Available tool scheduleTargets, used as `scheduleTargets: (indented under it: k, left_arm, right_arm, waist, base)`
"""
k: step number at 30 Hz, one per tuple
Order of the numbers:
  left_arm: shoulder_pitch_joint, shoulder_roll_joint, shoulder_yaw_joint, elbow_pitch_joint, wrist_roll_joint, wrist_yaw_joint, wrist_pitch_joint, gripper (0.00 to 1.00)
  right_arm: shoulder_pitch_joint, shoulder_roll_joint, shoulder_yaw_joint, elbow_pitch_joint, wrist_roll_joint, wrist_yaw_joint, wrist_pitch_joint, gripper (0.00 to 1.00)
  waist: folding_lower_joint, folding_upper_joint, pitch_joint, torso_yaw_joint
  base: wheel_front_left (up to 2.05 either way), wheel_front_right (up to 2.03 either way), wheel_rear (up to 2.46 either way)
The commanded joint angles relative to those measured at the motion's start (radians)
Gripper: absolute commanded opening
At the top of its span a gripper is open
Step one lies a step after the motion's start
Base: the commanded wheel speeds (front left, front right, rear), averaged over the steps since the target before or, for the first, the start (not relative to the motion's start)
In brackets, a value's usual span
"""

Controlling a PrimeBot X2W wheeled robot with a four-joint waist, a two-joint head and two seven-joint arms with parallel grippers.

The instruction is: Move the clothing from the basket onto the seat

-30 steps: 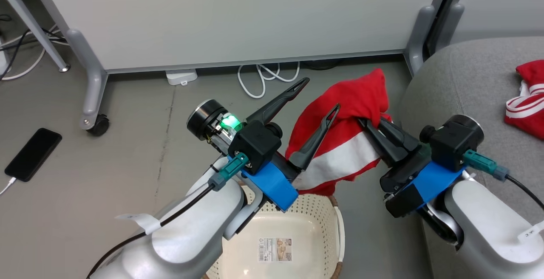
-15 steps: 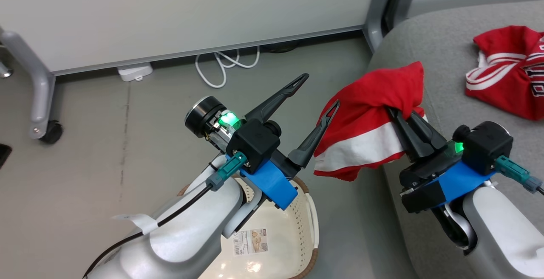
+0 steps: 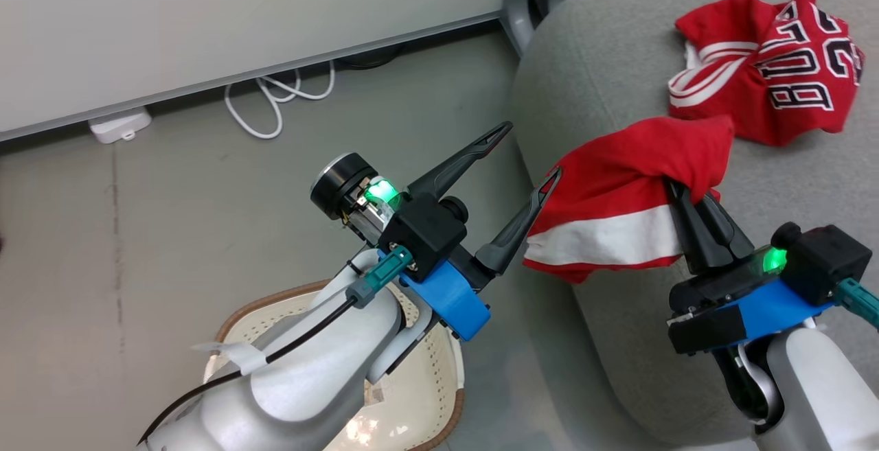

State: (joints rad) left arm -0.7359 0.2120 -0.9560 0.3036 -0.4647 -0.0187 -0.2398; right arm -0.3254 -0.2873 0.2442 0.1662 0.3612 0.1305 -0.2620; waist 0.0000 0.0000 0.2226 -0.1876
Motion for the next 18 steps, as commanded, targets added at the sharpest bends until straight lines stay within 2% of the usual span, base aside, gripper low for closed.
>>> scheduleTargets:
  k: [1,10,18]
  left_arm:
    - [-0.012,0.001,-0.003,0.004,0.008,-0.003,-0.001,1.0]
    - [-0.009,-0.009,-0.026,0.02,0.003,-0.011,0.005,1.0]
    - [-0.008,-0.006,-0.036,0.026,0.006,-0.013,-0.001,1.0]
  right_arm:
    - [0.017,0.011,-0.008,-0.008,-0.006,0.001,-0.005,0.0]
    - [0.066,0.048,-0.047,-0.02,-0.018,0.001,-0.005,0.0]
    - [0.073,0.06,-0.063,-0.028,-0.021,0.001,-0.005,0.0]
  waist:
    - [0.0,0.0,0.007,-0.027]
    - [0.0,0.0,0.023,-0.111]
    - [0.0,0.0,0.037,-0.135]
  base:
    - [0.0,0.0,0.0]
    - [0.0,0.0,0.0]
    - [0.0,0.0,0.0]
